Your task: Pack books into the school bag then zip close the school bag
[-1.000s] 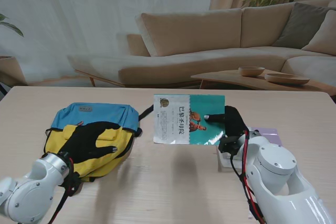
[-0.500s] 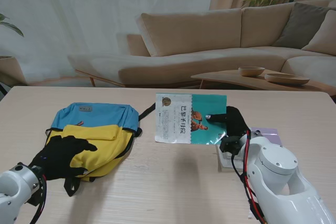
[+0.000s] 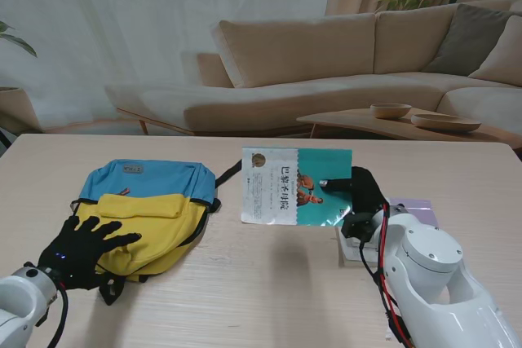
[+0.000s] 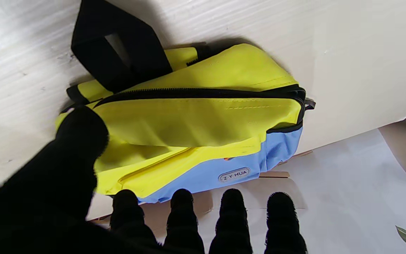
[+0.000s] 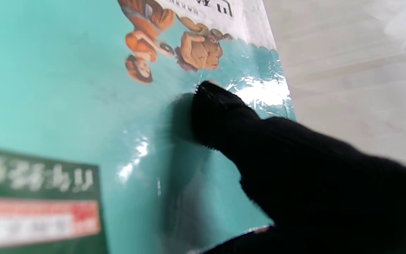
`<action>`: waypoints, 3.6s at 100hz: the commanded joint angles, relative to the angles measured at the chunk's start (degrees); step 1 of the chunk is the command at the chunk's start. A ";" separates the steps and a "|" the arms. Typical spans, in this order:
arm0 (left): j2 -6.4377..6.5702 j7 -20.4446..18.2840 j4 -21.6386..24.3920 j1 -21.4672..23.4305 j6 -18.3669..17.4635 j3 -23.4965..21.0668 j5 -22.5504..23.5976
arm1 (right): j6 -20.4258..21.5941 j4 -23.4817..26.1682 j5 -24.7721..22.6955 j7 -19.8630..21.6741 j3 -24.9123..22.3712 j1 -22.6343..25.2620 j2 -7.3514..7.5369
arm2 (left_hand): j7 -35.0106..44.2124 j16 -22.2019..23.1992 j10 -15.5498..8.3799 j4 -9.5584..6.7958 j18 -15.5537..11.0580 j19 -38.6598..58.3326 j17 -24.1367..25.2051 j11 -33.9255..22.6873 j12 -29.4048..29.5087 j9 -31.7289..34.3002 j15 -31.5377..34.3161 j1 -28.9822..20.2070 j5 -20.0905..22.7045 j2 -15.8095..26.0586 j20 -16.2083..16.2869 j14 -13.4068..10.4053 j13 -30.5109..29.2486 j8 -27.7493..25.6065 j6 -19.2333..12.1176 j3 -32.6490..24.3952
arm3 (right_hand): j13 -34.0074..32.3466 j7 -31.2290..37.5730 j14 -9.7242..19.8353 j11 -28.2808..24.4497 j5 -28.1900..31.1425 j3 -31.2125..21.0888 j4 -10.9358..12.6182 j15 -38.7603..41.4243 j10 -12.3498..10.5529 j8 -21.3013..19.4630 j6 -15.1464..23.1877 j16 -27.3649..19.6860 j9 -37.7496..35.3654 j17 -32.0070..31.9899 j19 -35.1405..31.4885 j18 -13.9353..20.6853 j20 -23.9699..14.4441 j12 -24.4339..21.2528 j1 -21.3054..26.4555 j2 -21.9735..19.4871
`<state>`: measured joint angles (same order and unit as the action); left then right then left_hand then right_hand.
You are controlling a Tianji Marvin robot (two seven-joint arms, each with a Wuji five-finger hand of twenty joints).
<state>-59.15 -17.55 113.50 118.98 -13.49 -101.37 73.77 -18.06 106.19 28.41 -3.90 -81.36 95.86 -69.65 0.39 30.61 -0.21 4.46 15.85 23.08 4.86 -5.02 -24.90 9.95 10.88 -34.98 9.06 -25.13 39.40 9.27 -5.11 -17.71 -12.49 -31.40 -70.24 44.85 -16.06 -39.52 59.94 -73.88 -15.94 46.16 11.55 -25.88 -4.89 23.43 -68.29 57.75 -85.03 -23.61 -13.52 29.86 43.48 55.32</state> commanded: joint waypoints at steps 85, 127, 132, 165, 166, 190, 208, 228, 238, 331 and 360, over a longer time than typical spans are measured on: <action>0.01 7.40 -9.40 -5.85 9.71 6.44 5.95 | 0.53 0.26 0.44 0.74 0.28 0.50 -0.63 | 29.86 0.87 -3.79 -0.41 2.00 6.82 0.38 -16.85 -2.84 6.89 7.95 -12.95 -0.90 4.84 -3.96 1.58 -4.00 -14.24 5.57 -7.63 | -3.78 10.16 0.05 -2.36 11.69 -7.77 -0.25 1.37 0.45 -8.81 9.81 0.14 -0.19 2.71 -1.58 0.07 0.86 0.56 6.94 -4.26; -0.49 10.67 -10.31 -7.26 11.36 7.29 0.45 | 0.55 0.06 0.09 0.93 0.21 0.39 -0.58 | 58.28 2.17 3.39 -0.08 4.01 11.34 0.61 -19.26 -4.33 13.87 11.72 -31.19 17.68 10.80 -5.43 3.60 -8.73 -26.27 3.20 18.36 | -3.74 9.95 -0.05 -2.48 11.74 -7.75 -0.27 1.37 0.39 -9.20 9.83 0.13 -0.11 2.69 -1.61 -0.03 0.97 0.45 6.93 -4.38; -0.56 11.10 -10.05 -7.22 11.17 7.03 0.10 | 0.58 0.00 -0.07 0.95 0.26 0.36 -0.57 | 59.41 2.30 3.63 -0.28 4.24 11.80 0.29 -19.48 -4.41 14.66 12.05 -31.74 18.59 10.99 -5.34 3.87 -9.54 -27.50 2.66 18.93 | -3.74 9.91 -0.05 -2.46 11.68 -7.69 -0.29 1.39 0.40 -9.20 9.86 0.13 -0.05 2.64 -1.60 0.00 0.98 0.42 6.88 -4.44; -1.39 15.33 -8.25 -7.36 10.30 6.33 -5.51 | 0.11 0.29 -1.01 0.98 0.37 0.45 -0.49 | 57.91 5.38 4.70 -0.46 7.31 25.66 -5.95 -20.76 -16.47 27.60 18.75 -31.92 21.71 10.33 -2.64 6.89 -20.01 -33.93 -1.47 18.56 | -3.75 9.28 -0.25 -2.36 10.98 -7.30 -0.26 1.49 0.77 -8.89 9.73 0.12 0.21 2.78 -1.90 0.27 0.95 0.01 6.85 -4.93; -1.41 15.35 -8.15 -7.37 10.21 6.30 -5.69 | 0.07 0.32 -1.08 0.98 0.37 0.46 -0.49 | 57.86 5.53 4.79 -0.46 7.47 26.56 -6.16 -20.40 -17.03 28.59 19.18 -31.98 21.80 10.27 -2.50 7.10 -20.53 -34.11 -1.44 18.50 | -3.79 9.25 -0.24 -2.36 10.99 -7.28 -0.26 1.52 0.76 -8.86 9.79 0.13 0.22 2.82 -1.93 0.29 0.94 -0.02 6.85 -4.95; -1.87 13.91 -5.21 -8.10 9.21 6.16 -11.80 | -1.65 0.69 -2.28 1.68 0.52 0.37 -0.29 | 57.79 9.78 7.28 -0.42 10.55 42.74 -15.41 -24.63 -21.04 44.22 30.98 -33.46 22.13 10.74 0.36 12.72 -33.74 -36.51 -0.18 19.02 | -3.83 9.15 -0.37 -2.62 10.78 -7.23 -0.23 1.98 0.99 -8.57 9.69 0.24 0.44 3.04 -2.39 0.47 0.85 -0.29 6.92 -5.03; -2.25 12.99 -2.93 -8.95 9.83 7.03 -17.11 | -3.72 0.79 -4.16 2.35 0.82 -0.02 -0.11 | 57.82 13.12 8.39 -0.65 14.36 52.03 -21.70 -35.18 -20.22 47.95 40.85 -34.79 22.20 10.73 3.32 15.41 -41.25 -37.33 1.53 19.82 | -3.90 9.20 -0.45 -2.82 10.59 -7.22 -0.24 2.27 1.19 -8.34 9.44 0.27 0.48 3.22 -2.74 0.77 0.77 -0.49 6.90 -5.12; -2.51 10.72 -0.44 -11.09 12.71 9.37 -23.96 | -6.63 1.46 -5.63 4.35 1.07 0.12 0.38 | 58.56 15.85 9.39 -0.70 16.46 54.32 -25.70 -41.80 -20.39 48.98 47.03 -35.58 21.46 10.35 5.28 15.72 -44.76 -37.40 4.89 18.70 | -3.93 9.22 -0.49 -3.12 10.32 -7.16 -0.26 2.85 1.33 -8.06 9.32 0.35 0.58 3.32 -3.24 0.85 0.60 -0.69 6.93 -5.24; -2.57 9.74 0.22 -12.55 14.35 10.86 -26.87 | -7.77 1.82 -6.50 5.71 1.19 0.57 0.75 | 58.78 16.12 9.47 -0.64 16.57 54.58 -26.09 -42.69 -20.52 49.34 47.61 -35.81 21.09 10.24 5.65 15.74 -45.10 -37.23 6.20 18.26 | -3.92 9.31 -0.60 -3.32 10.26 -7.15 -0.23 3.40 1.45 -7.92 9.28 0.47 0.48 3.49 -3.59 1.19 0.48 -0.90 6.99 -5.14; -2.79 7.44 0.87 -19.31 21.72 18.84 -36.90 | -20.44 2.34 -9.79 6.82 10.25 -1.48 0.49 | 61.66 17.05 9.48 -1.01 15.35 52.90 -23.14 -45.41 -20.49 45.99 47.83 -38.95 16.85 12.80 7.32 15.83 -41.80 -35.56 10.85 21.58 | -3.89 9.62 -0.59 -4.43 9.86 -7.24 -0.29 4.65 1.84 -7.29 8.95 0.16 0.81 3.62 -4.35 1.19 0.27 -1.64 7.00 -5.37; -3.09 8.82 3.06 -15.38 19.00 16.11 -38.30 | -24.72 0.48 -9.57 0.04 16.86 -5.94 -2.60 | 61.58 17.05 10.32 -1.17 14.72 51.38 -20.21 -44.51 -20.98 44.62 46.36 -38.97 16.71 13.29 7.19 16.38 -39.11 -36.58 9.91 21.94 | -3.87 9.65 -0.41 -4.73 9.85 -7.21 -0.30 4.94 1.79 -7.25 8.95 0.03 0.79 3.69 -4.49 1.65 0.27 -1.97 6.96 -5.43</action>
<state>-61.84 -8.12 115.01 102.55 5.74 -84.83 35.73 -42.44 106.77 18.56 -4.52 -65.49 90.47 -70.21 57.07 46.65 10.72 5.15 30.09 74.58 -16.39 -47.86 -45.10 54.74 57.26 -68.58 27.18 -16.81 45.10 23.64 -44.59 -51.19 0.09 -10.28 -70.24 44.70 -16.25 -42.20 59.96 -73.87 -16.91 47.87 12.35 -28.10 -5.48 23.41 -68.21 58.31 -86.62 -23.69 -13.03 28.12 43.48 55.32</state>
